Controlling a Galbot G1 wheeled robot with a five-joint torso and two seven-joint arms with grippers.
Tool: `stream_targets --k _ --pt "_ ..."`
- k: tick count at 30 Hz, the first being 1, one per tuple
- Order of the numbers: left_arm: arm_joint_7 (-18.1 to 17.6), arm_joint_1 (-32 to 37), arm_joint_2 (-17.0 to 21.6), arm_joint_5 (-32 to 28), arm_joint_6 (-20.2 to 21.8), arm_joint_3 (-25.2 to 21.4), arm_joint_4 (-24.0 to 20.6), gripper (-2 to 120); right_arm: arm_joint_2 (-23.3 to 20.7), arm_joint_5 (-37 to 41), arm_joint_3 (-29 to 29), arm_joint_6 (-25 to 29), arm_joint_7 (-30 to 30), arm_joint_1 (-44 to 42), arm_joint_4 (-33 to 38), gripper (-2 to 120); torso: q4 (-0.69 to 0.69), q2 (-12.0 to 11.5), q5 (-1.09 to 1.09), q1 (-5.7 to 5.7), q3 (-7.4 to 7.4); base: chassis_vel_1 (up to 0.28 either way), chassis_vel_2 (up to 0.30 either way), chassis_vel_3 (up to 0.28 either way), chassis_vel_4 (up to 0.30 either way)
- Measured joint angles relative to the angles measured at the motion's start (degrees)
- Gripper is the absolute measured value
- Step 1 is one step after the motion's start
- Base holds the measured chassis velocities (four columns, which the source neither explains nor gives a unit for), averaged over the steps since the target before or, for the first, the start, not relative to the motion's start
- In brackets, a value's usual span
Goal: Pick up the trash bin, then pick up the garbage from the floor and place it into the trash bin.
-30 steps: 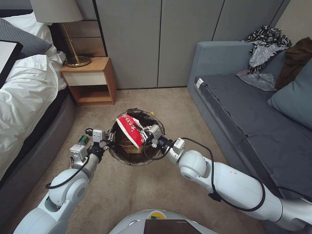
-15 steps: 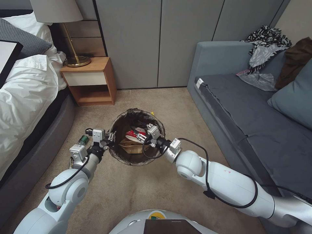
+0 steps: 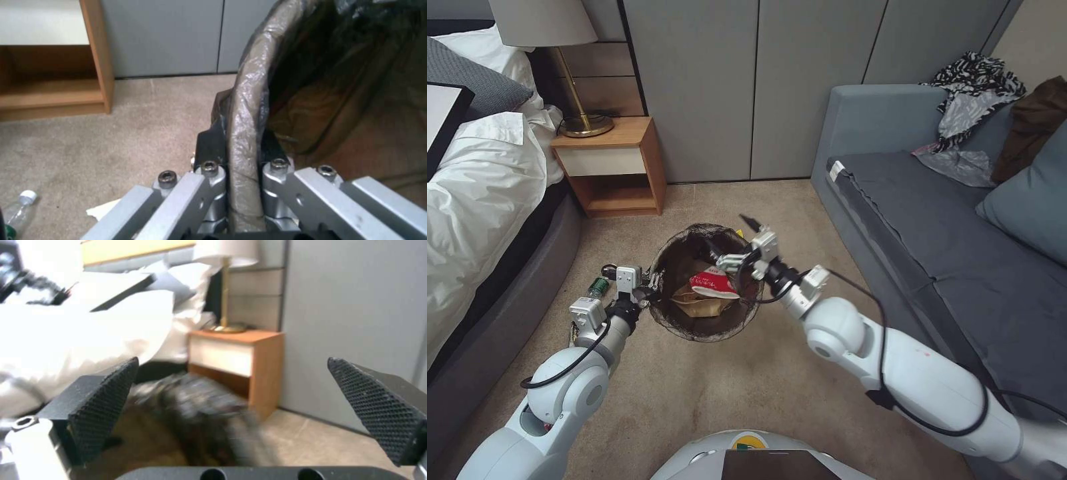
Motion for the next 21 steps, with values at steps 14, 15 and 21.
stream_targets --k 14,15,21 --pt "-0.4 0.8 -0.4 0.8 -0.6 -0.6 0.4 4 0.9 -1.9 25.9 -6.2 6.0 -19.9 8.2 100 0.02 0.0 0.0 0.0 0.0 0.0 0.0 0.0 0.0" --pt "-0.4 0.9 -0.4 0.9 -0.7 -0.8 0.4 4 1.9 -3.1 28.2 -6.6 6.3 -22.2 8.7 100 0.03 0.0 -0.01 0.0 0.0 0.0 0.0 0.0 0.0" --pt "-0.5 1.4 -0.5 1.8 -1.0 -1.0 0.4 4 6.0 -8.2 35.4 -7.2 6.4 -32.0 10.1 100 0.01 0.0 -0.01 0.0 0.0 0.0 0.0 0.0 0.0"
